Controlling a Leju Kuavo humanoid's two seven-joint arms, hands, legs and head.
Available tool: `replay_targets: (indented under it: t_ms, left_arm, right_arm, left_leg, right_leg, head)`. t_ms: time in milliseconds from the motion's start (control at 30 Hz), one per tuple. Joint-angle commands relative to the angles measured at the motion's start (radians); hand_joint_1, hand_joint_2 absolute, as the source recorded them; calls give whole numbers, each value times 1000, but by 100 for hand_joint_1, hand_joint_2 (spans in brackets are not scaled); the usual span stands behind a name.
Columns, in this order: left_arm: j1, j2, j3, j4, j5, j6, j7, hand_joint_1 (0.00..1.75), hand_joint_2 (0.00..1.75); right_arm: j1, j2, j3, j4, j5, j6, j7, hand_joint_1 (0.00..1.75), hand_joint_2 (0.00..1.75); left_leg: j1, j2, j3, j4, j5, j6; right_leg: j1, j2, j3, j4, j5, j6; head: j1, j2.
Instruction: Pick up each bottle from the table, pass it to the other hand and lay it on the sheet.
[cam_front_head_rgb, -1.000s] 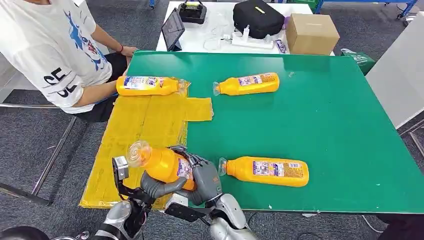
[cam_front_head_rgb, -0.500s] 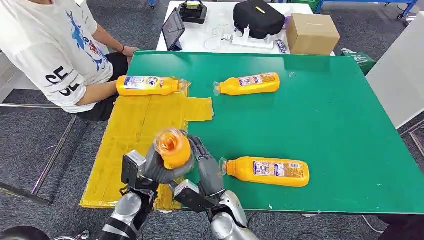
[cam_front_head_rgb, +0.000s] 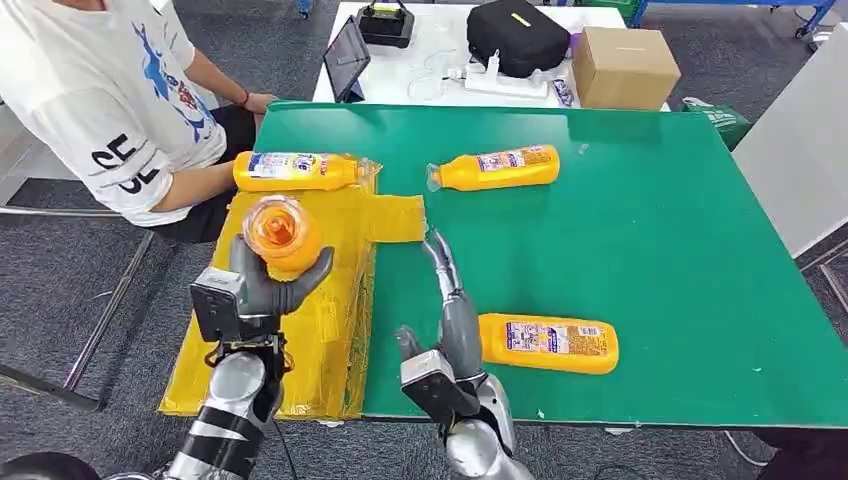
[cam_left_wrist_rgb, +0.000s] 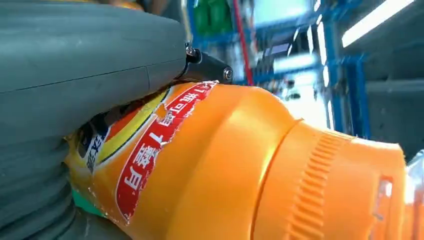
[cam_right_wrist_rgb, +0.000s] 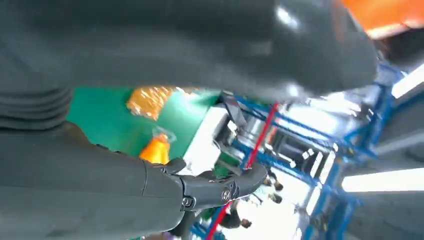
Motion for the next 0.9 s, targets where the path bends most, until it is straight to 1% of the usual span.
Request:
replay_targets:
  t_ms: [33,67,100,133,167,200,233,267,300,333,367,400,433,467,500,567,733,867,900]
  left_arm:
    - [-125,8,37,203,-104,57,22,175,175]
    - [-125,8,37,203,-104,57,22,175,175]
    - [-125,8,37,203,-104,57,22,175,175]
    - [-125,8,37,203,-104,57,22,175,175]
    - [-143,30,-1,240,-202,85,49,175,175]
    - [-164,37,-7,279,-251,87,69,175,175]
    - [-199,54,-34,341,-375,132,91,175,175]
    - [-239,73,-68,411,-477,128,140,175,175]
    - [-278,81,-71,476,-547,149,155,175,175]
    - [-351,101,-124,601,-700,136,222,175,175]
    - [-382,103,-116,654,-730,147,219,175,175]
    - [-425,122,-160,724,-833,122,256,175,175]
    - [-447,126,-139,761,-850,95,247,175,175]
    - [-460,132,-148,780,-868,84,250,175,175]
    - [-490,151,-211,824,-950,36,280,175,175]
    - [-537,179,-269,893,-1042,-35,317,175,175]
    - [-547,189,-272,910,-1052,-35,306,175,175]
    - [-546,187,-272,910,-1053,-34,306,175,175]
    - [-547,190,-283,917,-1070,-51,322,175,175]
  right_arm:
    - [11,-20,-25,-116,-36,-34,-27,0,0]
    - [11,-20,-25,-116,-36,-34,-27,0,0]
    - [11,-20,-25,-116,-36,-34,-27,0,0]
    - [11,-20,-25,-116,-36,-34,-27,0,0]
    - [11,-18,-27,-119,-52,-46,-51,0,0]
    - [9,-17,-25,-130,-62,-59,-69,0,0]
    - [7,-17,-21,-149,-64,-72,-79,0,0]
    - [6,-18,-17,-164,-62,-84,-86,0,0]
    - [5,-20,-12,-187,-65,-93,-90,0,0]
    - [4,-22,-7,-215,-74,-110,-101,0,0]
    - [6,-25,-4,-235,-77,-123,-104,0,0]
    - [7,-29,0,-252,-84,-128,-104,0,0]
    - [8,-35,1,-264,-90,-128,-101,0,0]
    - [10,-37,0,-268,-95,-124,-101,0,0]
    - [12,-39,-4,-273,-105,-120,-102,0,0]
    - [17,-49,-11,-279,-116,-108,-106,0,0]
    - [18,-55,-13,-280,-125,-100,-106,0,0]
    - [18,-54,-12,-280,-125,-100,-106,0,0]
    - [16,-53,-11,-273,-128,-98,-106,0,175]
  left_leg:
    - [0,-2,1,0,0,0]
    - [0,-1,1,0,0,0]
    - [2,-2,5,0,-1,-1]
    - [1,-1,2,0,0,-1]
    - [2,-1,4,0,-1,-1]
    - [1,0,3,-1,-1,-1]
    - [1,-1,3,0,-1,-1]
    - [1,-3,3,0,0,-1]
    - [1,-3,3,0,0,-1]
    - [0,-4,2,0,0,-1]
    - [1,-5,2,0,0,-1]
    - [1,-5,2,0,1,-1]
    - [0,-3,1,0,1,-1]
    - [1,-4,2,0,1,-1]
    - [1,-2,2,0,1,-1]
    - [1,-2,3,0,1,-1]
    - [1,2,3,0,1,-1]
    - [2,0,4,1,0,-1]
    - [1,1,2,1,0,-1]
  right_leg:
    - [0,-3,2,0,0,-1]
    - [1,-2,2,-1,0,-1]
    - [2,-4,6,-1,-1,-2]
    - [1,-2,3,-1,-1,-1]
    - [2,-3,6,-1,-1,-2]
    - [1,-2,4,-1,-1,-1]
    - [1,-3,4,-1,-1,-2]
    - [1,-4,4,0,-1,-2]
    - [2,-5,5,-1,-1,-2]
    - [1,-5,3,0,-1,-1]
    - [1,-6,4,0,-1,-2]
    - [1,-5,3,0,-1,-1]
    - [1,-4,2,0,0,-1]
    - [1,-5,4,0,0,-2]
    - [1,-3,3,0,0,-1]
    - [2,-3,4,0,0,-2]
    - [1,0,2,0,0,-1]
    - [2,-2,4,0,-1,-2]
    - [2,-1,3,0,0,-1]
  head:
    - [0,0]
    - [0,0]
    - [0,0]
    - [0,0]
    - [0,0]
    - [0,0]
    - [0,0]
    - [0,0]
    - [0,0]
    - [0,0]
    - [0,0]
    - [0,0]
    - [0,0]
    - [0,0]
    - [0,0]
    - [0,0]
    - [0,0]
    - [0,0]
    - [0,0]
